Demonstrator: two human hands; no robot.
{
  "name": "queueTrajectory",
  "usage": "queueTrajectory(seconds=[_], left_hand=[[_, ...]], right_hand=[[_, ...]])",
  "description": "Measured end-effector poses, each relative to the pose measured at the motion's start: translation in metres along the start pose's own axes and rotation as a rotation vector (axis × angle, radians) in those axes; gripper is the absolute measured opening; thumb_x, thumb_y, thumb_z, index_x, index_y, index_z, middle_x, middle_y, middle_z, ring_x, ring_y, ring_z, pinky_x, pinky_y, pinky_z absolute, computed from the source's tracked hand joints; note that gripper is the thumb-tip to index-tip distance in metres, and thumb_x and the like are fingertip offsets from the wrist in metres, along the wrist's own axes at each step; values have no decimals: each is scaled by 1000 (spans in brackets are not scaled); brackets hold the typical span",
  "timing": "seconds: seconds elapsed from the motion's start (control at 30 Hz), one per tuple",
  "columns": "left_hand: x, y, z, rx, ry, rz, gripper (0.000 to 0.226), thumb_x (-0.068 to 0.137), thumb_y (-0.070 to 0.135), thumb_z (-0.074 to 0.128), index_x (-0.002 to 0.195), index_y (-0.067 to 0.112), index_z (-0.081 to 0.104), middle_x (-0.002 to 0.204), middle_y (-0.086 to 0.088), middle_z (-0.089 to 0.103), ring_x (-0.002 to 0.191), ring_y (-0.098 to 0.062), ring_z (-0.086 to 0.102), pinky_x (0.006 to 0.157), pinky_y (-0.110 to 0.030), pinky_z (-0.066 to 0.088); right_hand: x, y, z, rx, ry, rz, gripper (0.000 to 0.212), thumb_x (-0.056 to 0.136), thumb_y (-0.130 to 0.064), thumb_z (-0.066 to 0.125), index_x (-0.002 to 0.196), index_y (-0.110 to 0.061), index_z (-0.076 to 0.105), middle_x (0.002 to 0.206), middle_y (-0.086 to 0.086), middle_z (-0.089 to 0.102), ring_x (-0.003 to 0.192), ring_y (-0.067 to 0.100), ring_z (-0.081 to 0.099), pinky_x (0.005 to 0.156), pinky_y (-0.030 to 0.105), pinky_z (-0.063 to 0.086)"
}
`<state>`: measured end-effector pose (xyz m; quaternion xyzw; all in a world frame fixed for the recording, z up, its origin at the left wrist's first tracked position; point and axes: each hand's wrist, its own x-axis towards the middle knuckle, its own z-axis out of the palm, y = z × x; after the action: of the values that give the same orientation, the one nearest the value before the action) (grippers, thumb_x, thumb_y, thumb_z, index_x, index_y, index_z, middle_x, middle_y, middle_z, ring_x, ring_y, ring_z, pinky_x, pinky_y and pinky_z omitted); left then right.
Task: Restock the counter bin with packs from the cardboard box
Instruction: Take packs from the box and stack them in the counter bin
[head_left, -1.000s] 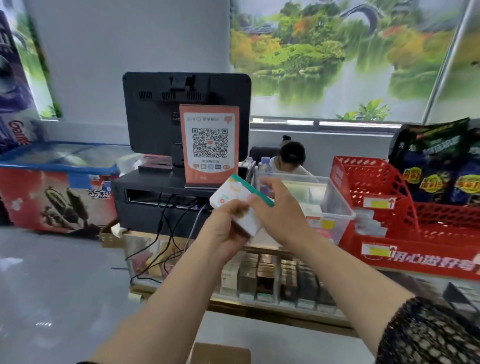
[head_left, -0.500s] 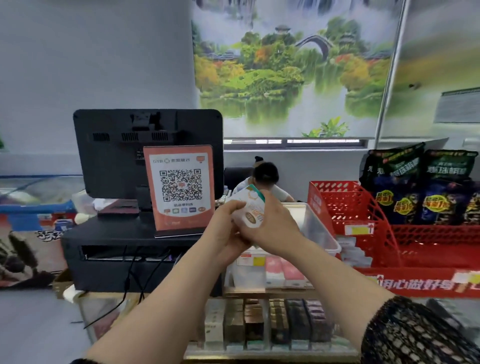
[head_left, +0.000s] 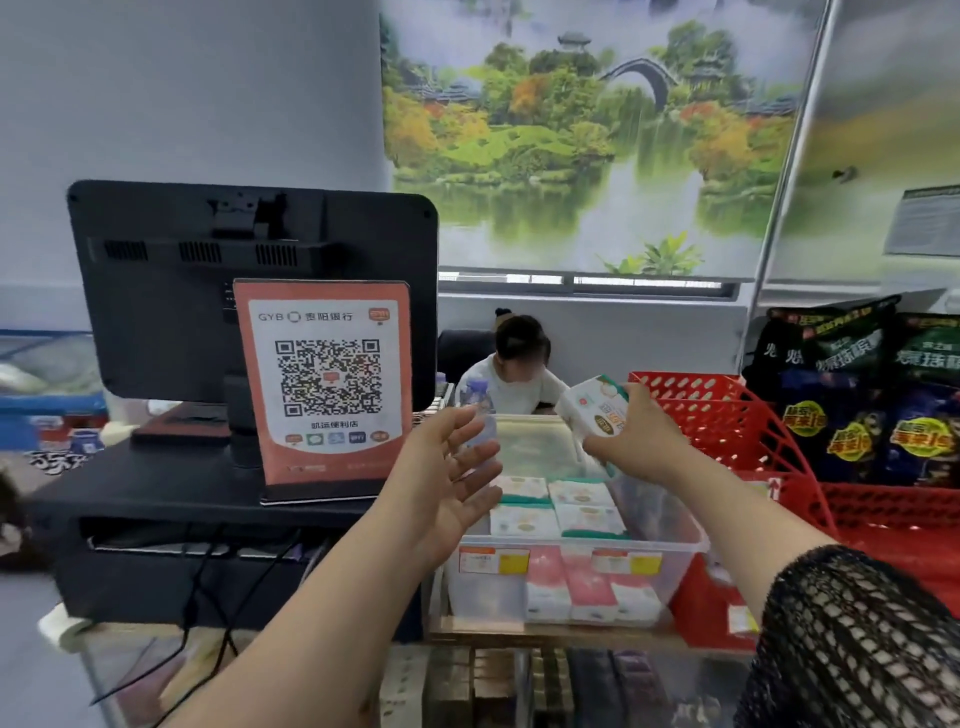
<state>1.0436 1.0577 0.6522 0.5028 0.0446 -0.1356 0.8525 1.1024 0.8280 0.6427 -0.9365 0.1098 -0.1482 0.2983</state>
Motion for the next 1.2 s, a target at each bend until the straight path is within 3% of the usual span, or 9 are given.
queueTrajectory(seconds=[0.1,0.23,0.3,0.5,0.63,0.77,0.9,1.2], left_hand=[[10,-2,5,-26,27,35,25,85,27,62,103,10,66,97,-10,67,92,-23,62,89,-37,49],[21,0,16,-20,103,117,10,87,20,60,81,13,63,64,-1,57,60,-13,53,61,-25,44],[25,2,17,-5,115,179,19,88,18,57,70,16,56,57,1,46,52,-10,43,56,-24,37],[22,3,8,100,201,376,51,88,15,56,38,20,45,50,2,22,46,-12,19,49,-27,21],[15,4,3,125,245,453,50,86,14,56,42,23,33,47,4,16,42,-11,12,40,-23,16],[9,1,0,134,245,480,46,85,14,56,45,24,35,45,6,17,41,-10,13,38,-21,17],[3,-2,0,160,229,482,50,87,15,54,38,22,44,45,6,18,41,-10,14,40,-21,18],[-7,-1,-13,131,238,441,47,87,14,55,42,21,45,45,5,18,41,-11,14,40,-21,18]], right_hand=[[30,19,11,-124,-110,1,93,61,-44,74,138,-19,28,123,9,48,109,27,50,94,47,47],[72,35,35,-322,-294,-66,94,66,-47,71,143,-18,25,138,15,29,126,34,35,106,45,36],[92,41,53,-378,-365,-111,92,69,-46,70,144,-21,23,142,16,22,131,36,27,110,47,31],[129,57,89,-742,-409,-273,79,75,-34,69,143,-26,29,144,9,30,130,32,28,106,49,27],[139,70,101,-766,-435,-276,84,74,-24,74,143,-25,26,144,7,35,128,29,35,102,41,37],[143,77,107,-762,-460,-268,85,76,-22,72,143,-25,21,139,8,37,125,27,39,99,39,44],[142,79,109,-773,-435,-294,70,79,-16,68,138,-28,33,140,10,31,126,27,38,98,37,44],[144,79,116,-835,-451,-347,55,87,-16,61,139,-24,45,135,4,43,119,22,52,100,30,45]])
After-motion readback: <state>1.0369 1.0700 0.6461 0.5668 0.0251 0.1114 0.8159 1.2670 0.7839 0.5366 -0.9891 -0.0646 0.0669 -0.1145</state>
